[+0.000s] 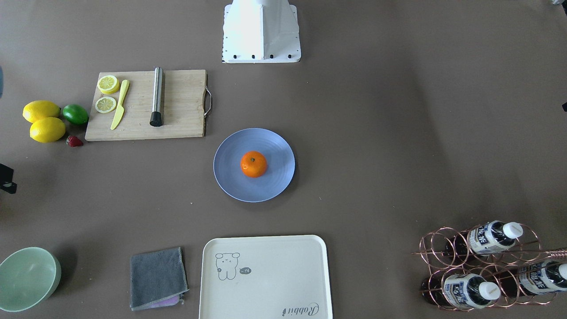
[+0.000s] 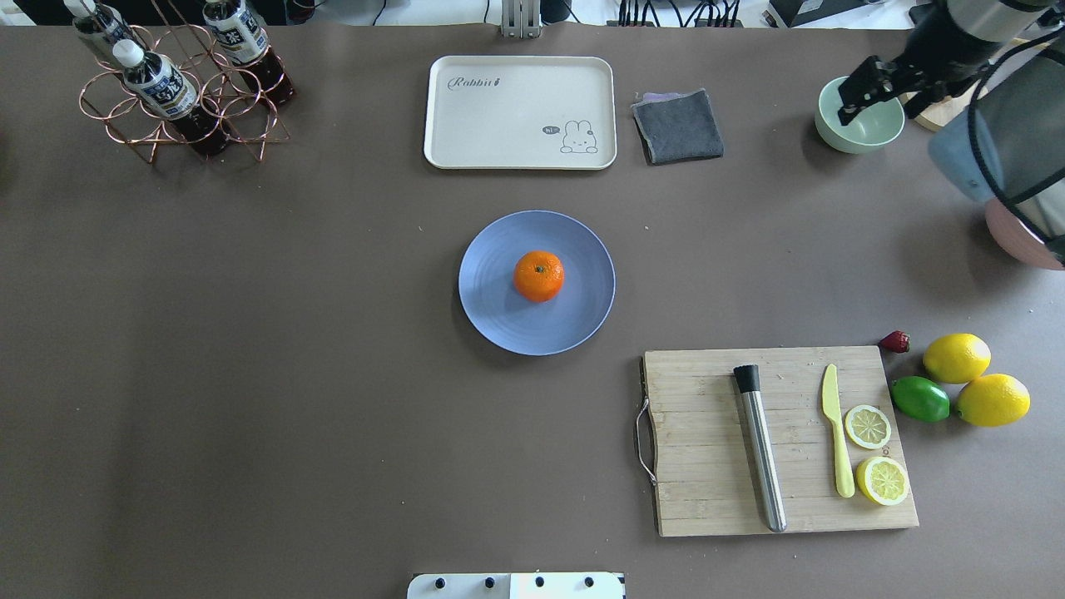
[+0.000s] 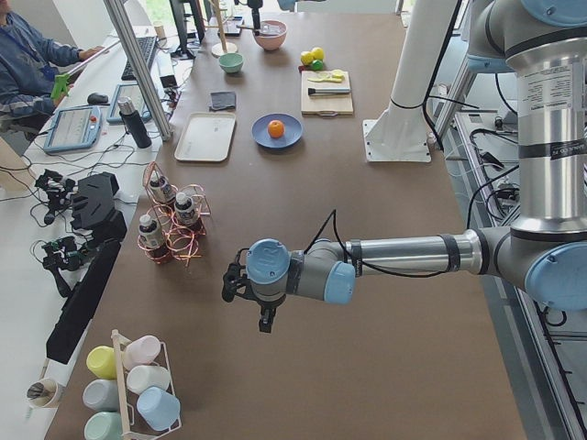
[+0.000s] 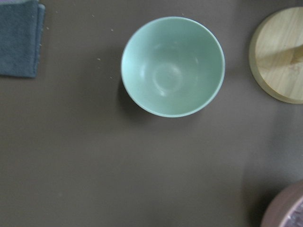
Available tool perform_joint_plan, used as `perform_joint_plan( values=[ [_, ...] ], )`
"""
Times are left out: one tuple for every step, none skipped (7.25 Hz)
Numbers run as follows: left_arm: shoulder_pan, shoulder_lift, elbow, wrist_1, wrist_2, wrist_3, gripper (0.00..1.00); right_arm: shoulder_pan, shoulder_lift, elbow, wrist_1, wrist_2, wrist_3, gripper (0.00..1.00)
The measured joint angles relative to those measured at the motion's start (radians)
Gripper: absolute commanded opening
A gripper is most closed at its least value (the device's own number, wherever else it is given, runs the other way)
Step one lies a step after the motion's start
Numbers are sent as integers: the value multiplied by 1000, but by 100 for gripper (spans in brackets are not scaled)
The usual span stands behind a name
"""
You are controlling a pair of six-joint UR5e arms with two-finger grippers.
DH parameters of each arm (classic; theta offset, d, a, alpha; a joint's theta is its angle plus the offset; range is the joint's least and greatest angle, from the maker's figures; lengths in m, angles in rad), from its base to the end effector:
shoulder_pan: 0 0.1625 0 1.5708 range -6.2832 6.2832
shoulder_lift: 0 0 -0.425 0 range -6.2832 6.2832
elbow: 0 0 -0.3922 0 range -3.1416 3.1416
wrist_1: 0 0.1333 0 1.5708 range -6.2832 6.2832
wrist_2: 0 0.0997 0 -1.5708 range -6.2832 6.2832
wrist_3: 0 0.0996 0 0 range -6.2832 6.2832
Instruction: Pick orange to plate
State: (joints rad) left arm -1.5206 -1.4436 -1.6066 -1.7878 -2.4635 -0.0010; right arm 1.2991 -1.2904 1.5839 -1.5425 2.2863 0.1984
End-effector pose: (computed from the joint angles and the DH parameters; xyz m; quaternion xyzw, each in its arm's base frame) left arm -0.0334 -0.4456 0.6694 0.0456 0.4321 0.0492 0.8993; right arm -0.0986 -0.6072 0.4972 0.0654 -0.3711 -0.0899 0.9219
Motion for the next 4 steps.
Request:
perform_joint_plan(
  values=[
    [-1, -11, -4, 64, 1, 66, 98, 50, -78, -2, 4, -1, -78, 100],
    [-8, -19, -7, 107, 2, 112, 98, 86, -142, -1, 7, -3, -106, 100],
    [-14, -23, -8, 126, 5, 133, 98, 107, -191, -1, 7, -5, -112, 100],
    [-17, -24, -10, 133, 15, 140, 98, 117, -225, -4, 7, -6, -112, 100]
  ],
)
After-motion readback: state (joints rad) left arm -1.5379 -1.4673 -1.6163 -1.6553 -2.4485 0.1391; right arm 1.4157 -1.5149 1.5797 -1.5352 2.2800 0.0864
